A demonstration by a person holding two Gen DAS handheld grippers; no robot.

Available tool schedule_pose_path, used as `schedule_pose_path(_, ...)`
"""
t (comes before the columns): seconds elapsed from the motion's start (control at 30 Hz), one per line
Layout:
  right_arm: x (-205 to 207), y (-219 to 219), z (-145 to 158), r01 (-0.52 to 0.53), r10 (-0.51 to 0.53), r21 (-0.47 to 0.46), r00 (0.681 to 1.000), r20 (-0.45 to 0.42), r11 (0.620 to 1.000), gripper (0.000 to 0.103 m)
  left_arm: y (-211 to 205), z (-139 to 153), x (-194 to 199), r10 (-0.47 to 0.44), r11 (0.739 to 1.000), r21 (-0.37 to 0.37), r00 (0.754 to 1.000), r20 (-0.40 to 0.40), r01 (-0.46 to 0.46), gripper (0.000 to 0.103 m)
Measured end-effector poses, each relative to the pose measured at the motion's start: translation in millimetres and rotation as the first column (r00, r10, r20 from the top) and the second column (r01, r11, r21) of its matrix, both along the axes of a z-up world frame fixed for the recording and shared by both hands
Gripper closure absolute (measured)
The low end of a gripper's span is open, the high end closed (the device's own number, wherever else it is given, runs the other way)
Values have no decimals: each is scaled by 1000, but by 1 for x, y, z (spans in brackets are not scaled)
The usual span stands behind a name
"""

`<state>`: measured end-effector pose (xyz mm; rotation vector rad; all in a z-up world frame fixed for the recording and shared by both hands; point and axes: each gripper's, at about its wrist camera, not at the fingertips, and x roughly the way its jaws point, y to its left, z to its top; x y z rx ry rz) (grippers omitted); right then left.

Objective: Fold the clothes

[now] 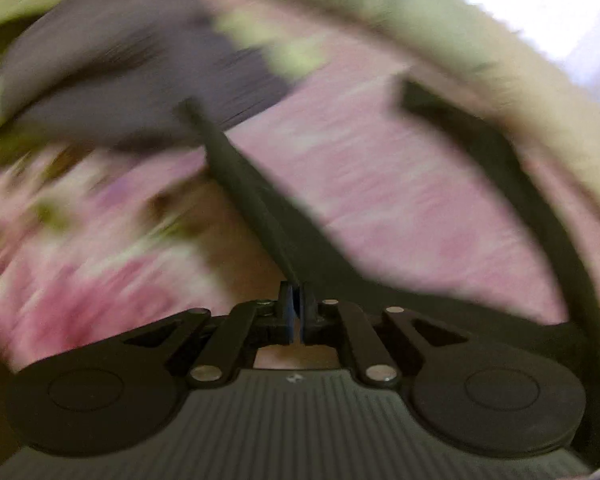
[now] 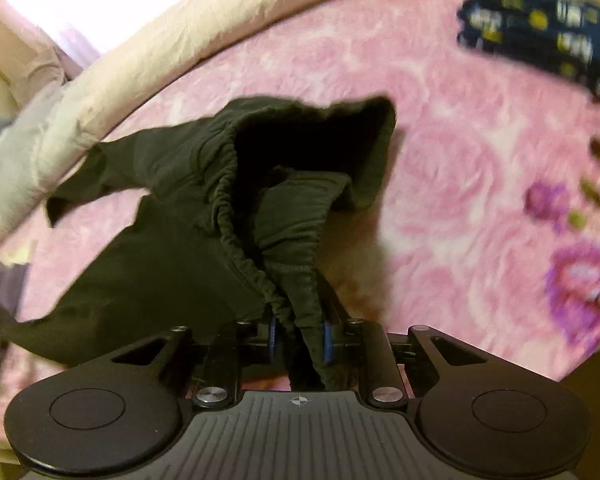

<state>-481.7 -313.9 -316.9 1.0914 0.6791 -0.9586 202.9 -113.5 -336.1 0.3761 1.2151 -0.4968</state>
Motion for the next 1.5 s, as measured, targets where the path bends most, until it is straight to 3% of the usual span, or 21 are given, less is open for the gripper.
schedule_pose_path(0.07, -3, -1, -5, -12, 8, 75, 999, 51, 997, 83, 37, 7, 3, 60, 998, 34, 998, 31, -61, 97)
schedule_pose_path(0.1, -5, -1, -5, -12, 5, 106, 998, 61, 994, 70, 46, 3, 5, 85, 991, 100, 995, 57, -90, 93)
schedule_pose_path(0.13, -9, -4, -3, 3, -12, 124, 997, 72, 992, 45, 52, 0, 6, 100, 983, 147, 992, 71, -109, 93)
schedule_pose_path(0.2, -23, -12, 7, 52, -70, 140, 990, 122, 989, 29, 53, 3, 6, 111, 985, 127, 991, 73, -120, 93)
schedule_pose_path(0.27, -38, -23, 17, 128, -156, 143, 966, 206, 981, 29, 42, 9, 3, 99, 993, 64, 993, 69, -104, 92)
schedule_pose_path(0.37, -59, -55, 23, 315, -334, 114, 900, 279, 942, 29, 15, 18, -2, 63, 996, -67, 998, 28, -61, 88)
schedule_pose_path(0.5, -64, -112, -13, 447, -495, 213, 783, 377, 869, 29, -33, 13, -10, 15, 976, -215, 997, -76, -31, 86)
schedule_pose_path(0.57, -62, -141, -34, 467, -520, 230, 780, 348, 854, 29, -60, 10, -15, -19, 963, -270, 993, -116, -13, 85)
schedule_pose_path(0.67, -57, -180, -64, 461, -499, 202, 834, 236, 864, 29, -91, 3, -18, -49, 948, -319, 986, -158, -4, 81)
schedule_pose_path(0.77, -56, -193, -85, 464, -498, 194, 843, 204, 864, 29, -122, -6, -14, -51, 934, -355, 978, -203, -25, 78)
schedule_pose_path(0.83, -53, -197, -97, 456, -495, 203, 836, 238, 866, 32, -142, -13, -10, -47, 926, -376, 971, -234, -46, 77)
schedule_pose_path(0.87, -50, -199, -99, 432, -476, 212, 840, 260, 877, 49, -152, -17, -8, -45, 921, -386, 967, -249, -56, 76)
schedule_pose_path(0.9, -45, -203, -97, 413, -456, 205, 853, 252, 887, 73, -166, -18, -7, -57, 918, -394, 967, -249, -47, 75)
schedule_pose_path(1.0, -33, -212, -89, 372, -403, 172, 890, 213, 912, 87, -211, -21, -2, -96, 909, -416, 966, -241, -14, 74)
schedule_pose_path(1.13, -39, -218, -69, 417, -436, 125, 862, 260, 900, 89, -275, -19, 3, -143, 891, -452, 964, -225, 27, 65)
schedule_pose_path(1.2, -43, -224, -63, 436, -452, 122, 848, 275, 892, 89, -314, -15, 8, -158, 875, -483, 963, -219, 34, 52)
schedule_pose_path(1.3, -42, -232, -65, 441, -460, 132, 848, 262, 888, 89, -374, -13, 23, -161, 861, -508, 962, -220, 28, 46)
schedule_pose_path(1.37, -40, -237, -66, 448, -468, 136, 846, 255, 884, 89, -408, -19, 34, -139, 871, -491, 962, -236, 6, 40)
schedule_pose_path(1.5, -35, -245, -71, 454, -474, 138, 845, 246, 880, 89, -460, -38, 62, -40, 905, -417, 956, -290, -89, 40)
